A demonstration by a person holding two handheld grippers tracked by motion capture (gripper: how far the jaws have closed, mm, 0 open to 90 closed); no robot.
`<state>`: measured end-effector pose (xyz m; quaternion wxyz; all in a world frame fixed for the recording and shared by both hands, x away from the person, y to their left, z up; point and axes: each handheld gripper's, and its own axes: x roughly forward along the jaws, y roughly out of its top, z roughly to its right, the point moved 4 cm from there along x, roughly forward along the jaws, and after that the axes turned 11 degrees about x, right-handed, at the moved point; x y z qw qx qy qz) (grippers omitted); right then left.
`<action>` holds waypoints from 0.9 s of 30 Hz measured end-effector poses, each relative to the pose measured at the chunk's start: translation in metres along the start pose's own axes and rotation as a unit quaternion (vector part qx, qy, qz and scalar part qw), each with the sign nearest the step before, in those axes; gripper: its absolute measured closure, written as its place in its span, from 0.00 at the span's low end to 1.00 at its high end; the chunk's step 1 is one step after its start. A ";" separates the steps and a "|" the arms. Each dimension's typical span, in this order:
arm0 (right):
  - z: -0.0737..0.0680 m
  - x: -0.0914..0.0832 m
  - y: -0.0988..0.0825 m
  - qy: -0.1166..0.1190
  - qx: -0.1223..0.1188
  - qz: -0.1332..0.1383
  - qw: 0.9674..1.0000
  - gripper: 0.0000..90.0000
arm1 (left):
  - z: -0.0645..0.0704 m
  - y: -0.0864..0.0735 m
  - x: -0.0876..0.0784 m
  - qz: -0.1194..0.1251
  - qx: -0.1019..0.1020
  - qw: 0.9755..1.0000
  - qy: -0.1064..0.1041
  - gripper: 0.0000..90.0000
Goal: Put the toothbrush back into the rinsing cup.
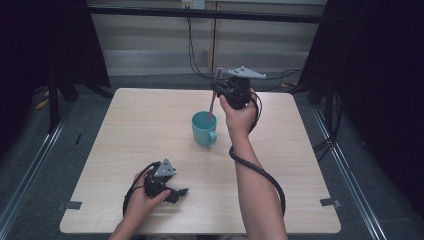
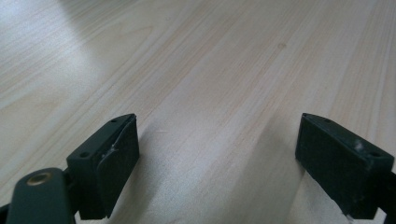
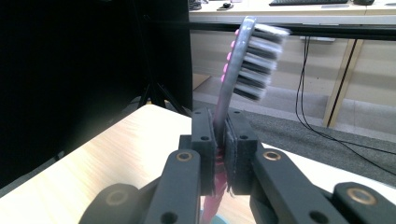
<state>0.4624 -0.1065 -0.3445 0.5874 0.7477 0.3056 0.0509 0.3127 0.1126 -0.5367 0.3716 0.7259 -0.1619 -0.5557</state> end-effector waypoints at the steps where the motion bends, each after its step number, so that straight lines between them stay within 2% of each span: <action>1: 0.000 0.001 -0.001 0.000 -0.001 0.000 1.000 0.93 | 0.000 0.000 0.000 0.000 0.000 1.000 0.000 0.15; 10: -0.001 0.009 -0.019 0.002 0.000 -0.012 1.000 0.93 | 0.000 0.000 0.000 0.000 0.000 1.000 0.000 0.15; 20: 0.003 0.010 -0.030 -0.003 -0.004 -0.011 1.000 0.93 | 0.000 0.000 0.000 0.000 0.001 1.000 0.000 0.15; 27: 0.008 0.011 -0.038 -0.004 0.006 -0.010 1.000 0.93 | 0.000 0.000 0.000 0.000 0.001 1.000 0.000 0.15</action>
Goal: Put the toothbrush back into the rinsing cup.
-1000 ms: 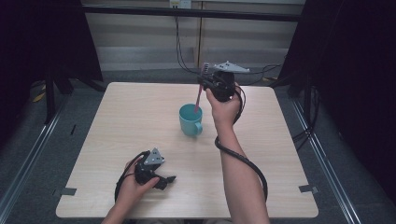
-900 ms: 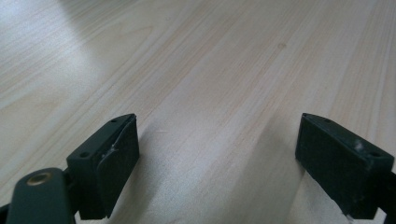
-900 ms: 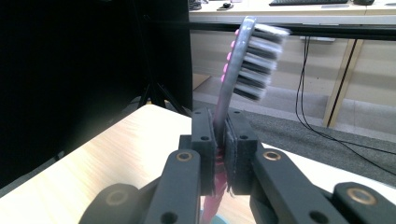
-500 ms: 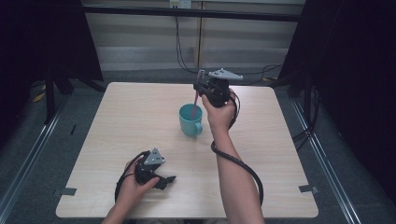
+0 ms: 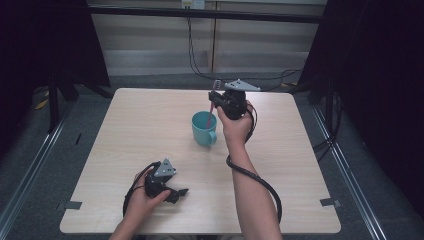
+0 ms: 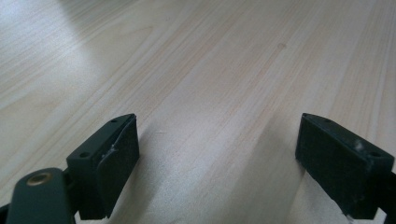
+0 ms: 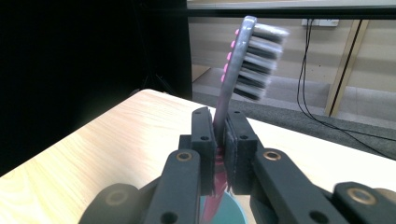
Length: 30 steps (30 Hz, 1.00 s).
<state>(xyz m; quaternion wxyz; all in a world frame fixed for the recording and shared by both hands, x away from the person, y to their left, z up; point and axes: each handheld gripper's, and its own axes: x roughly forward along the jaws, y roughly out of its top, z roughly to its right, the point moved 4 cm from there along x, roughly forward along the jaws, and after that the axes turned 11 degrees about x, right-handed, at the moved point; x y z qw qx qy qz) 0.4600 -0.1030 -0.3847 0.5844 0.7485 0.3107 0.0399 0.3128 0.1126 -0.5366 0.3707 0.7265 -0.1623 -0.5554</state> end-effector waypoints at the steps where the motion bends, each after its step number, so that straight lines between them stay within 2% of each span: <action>1: 0.000 0.000 -0.001 0.000 0.001 0.000 1.000 0.93 | 0.000 0.000 0.000 0.000 0.000 1.000 0.000 0.15; 12: 0.005 0.003 -0.011 0.001 0.001 -0.001 1.000 0.93 | 0.000 0.000 0.000 0.001 0.000 1.000 0.002 0.15; 30: 0.016 0.004 -0.034 0.000 0.020 0.000 1.000 0.92 | 0.000 0.000 0.000 0.002 -0.001 1.000 0.001 0.15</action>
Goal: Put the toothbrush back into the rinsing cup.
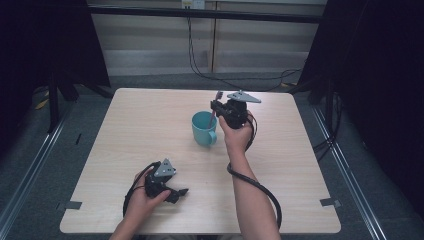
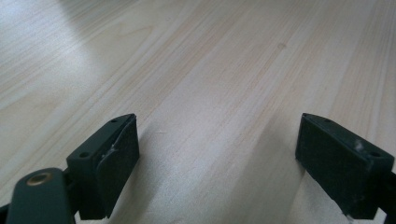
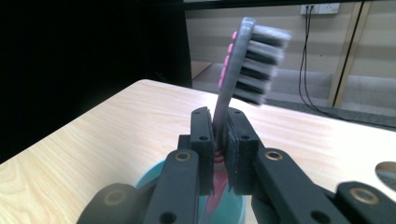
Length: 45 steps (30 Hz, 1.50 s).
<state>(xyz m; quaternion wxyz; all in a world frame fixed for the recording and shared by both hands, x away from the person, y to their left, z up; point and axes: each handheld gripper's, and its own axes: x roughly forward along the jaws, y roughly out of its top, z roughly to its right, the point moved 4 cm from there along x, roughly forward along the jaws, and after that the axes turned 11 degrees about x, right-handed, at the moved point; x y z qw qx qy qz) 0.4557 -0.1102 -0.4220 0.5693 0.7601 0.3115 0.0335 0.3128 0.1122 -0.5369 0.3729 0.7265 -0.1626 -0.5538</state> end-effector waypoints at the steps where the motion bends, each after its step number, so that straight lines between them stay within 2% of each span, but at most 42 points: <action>1: 0.000 0.000 -0.003 0.000 0.001 -0.002 1.000 0.92 | 0.000 0.000 0.000 0.000 0.001 1.000 0.001 0.15; 8: 0.006 0.000 -0.014 0.000 0.013 -0.005 1.000 0.92 | 0.000 0.000 0.000 0.001 -0.001 1.000 0.000 0.15; 12: 0.005 0.000 -0.016 0.000 0.007 -0.011 1.000 0.91 | 0.000 0.000 0.000 0.000 0.000 1.000 0.000 0.15; 21: 0.010 -0.002 -0.023 -0.003 0.015 -0.016 1.000 0.91 | 0.000 0.000 0.000 0.000 -0.001 1.000 0.000 0.15; 33: 0.012 -0.003 -0.025 0.000 0.024 -0.018 1.000 0.87 | 0.000 0.000 0.000 0.000 -0.001 1.000 0.000 0.15; 45: 0.019 -0.005 -0.024 -0.013 0.027 -0.023 0.999 0.82 | 0.000 0.000 0.000 0.000 -0.001 1.000 0.000 0.15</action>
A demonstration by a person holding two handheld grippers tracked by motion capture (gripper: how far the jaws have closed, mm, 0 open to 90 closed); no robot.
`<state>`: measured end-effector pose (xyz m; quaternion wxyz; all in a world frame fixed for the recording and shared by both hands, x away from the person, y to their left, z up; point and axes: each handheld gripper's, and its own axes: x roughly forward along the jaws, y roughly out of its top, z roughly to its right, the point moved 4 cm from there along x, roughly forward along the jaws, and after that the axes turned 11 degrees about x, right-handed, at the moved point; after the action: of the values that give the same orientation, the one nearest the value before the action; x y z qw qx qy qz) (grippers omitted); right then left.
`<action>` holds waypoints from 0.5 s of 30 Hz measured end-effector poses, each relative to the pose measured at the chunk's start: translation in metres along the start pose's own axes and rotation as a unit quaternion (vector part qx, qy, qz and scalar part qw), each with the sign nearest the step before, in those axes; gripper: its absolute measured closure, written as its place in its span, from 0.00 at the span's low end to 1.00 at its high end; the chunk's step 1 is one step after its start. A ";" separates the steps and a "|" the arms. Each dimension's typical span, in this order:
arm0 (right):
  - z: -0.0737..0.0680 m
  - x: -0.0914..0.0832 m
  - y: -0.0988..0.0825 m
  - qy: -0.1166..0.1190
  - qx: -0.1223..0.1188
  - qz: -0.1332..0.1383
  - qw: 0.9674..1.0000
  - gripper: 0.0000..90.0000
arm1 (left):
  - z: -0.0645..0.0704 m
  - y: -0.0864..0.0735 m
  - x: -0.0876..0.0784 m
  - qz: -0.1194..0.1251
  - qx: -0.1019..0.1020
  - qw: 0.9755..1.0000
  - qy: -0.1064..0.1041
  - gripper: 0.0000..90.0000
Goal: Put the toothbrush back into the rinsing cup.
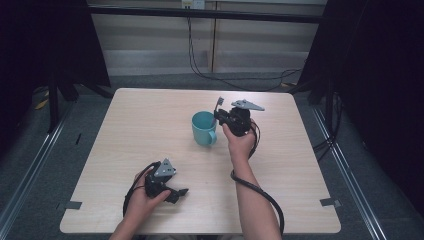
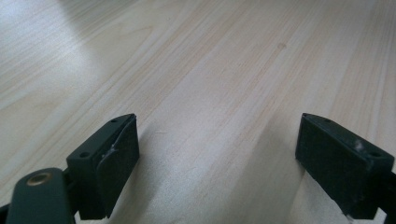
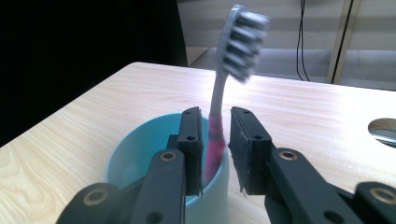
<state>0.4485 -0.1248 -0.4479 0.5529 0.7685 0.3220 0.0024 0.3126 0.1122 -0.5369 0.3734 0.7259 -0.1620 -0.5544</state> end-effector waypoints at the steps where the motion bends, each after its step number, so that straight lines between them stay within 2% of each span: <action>1: 0.000 -0.001 0.000 0.000 -0.001 0.001 1.000 0.81 | 0.000 0.000 0.000 0.000 0.000 1.000 0.000 0.15; 4: 0.001 -0.002 0.001 0.000 -0.002 -0.002 1.000 0.74 | 0.000 0.000 0.000 0.000 -0.001 1.000 0.000 0.15; 11: 0.002 -0.009 0.004 -0.008 -0.002 -0.013 1.000 0.49 | 0.000 0.000 0.000 0.000 0.000 1.000 0.000 0.15; 15: 0.002 -0.014 0.003 -0.008 -0.008 -0.026 1.000 0.40 | 0.000 0.000 0.000 0.000 -0.001 1.000 0.000 0.15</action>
<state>0.4400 -0.1344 -0.4414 0.5618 0.7553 0.3371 -0.0157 0.3125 0.1121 -0.5370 0.3739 0.7254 -0.1618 -0.5547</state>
